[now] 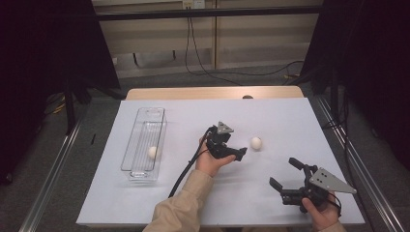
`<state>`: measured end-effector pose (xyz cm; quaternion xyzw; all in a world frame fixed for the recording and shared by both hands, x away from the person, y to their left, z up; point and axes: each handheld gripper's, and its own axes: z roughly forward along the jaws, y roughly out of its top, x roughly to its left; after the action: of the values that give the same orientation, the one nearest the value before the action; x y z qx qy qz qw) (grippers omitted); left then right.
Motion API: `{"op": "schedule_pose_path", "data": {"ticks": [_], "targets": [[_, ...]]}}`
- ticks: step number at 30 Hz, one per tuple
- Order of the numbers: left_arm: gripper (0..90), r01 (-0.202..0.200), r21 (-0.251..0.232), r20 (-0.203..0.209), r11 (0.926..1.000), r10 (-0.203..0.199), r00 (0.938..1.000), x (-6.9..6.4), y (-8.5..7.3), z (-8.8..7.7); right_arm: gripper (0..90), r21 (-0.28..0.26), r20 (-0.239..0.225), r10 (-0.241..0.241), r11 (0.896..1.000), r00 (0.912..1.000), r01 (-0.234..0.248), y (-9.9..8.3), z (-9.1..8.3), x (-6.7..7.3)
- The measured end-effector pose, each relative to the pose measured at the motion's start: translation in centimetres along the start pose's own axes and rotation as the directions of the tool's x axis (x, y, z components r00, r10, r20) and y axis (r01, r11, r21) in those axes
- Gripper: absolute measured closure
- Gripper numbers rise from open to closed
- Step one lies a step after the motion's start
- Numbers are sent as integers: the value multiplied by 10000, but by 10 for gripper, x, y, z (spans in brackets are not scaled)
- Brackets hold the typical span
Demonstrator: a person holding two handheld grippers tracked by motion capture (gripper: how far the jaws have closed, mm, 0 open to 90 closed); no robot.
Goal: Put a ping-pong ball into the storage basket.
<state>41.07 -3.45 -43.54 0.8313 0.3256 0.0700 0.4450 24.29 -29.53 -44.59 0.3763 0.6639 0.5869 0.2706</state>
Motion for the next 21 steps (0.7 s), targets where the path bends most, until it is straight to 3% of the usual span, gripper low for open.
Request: {"op": "schedule_pose_path", "data": {"ticks": [21], "targets": [[90,-123,7,47,9999,123,9999,-3,2,6,15,3,17,-11,10000,10000,11,0,0,0]]}}
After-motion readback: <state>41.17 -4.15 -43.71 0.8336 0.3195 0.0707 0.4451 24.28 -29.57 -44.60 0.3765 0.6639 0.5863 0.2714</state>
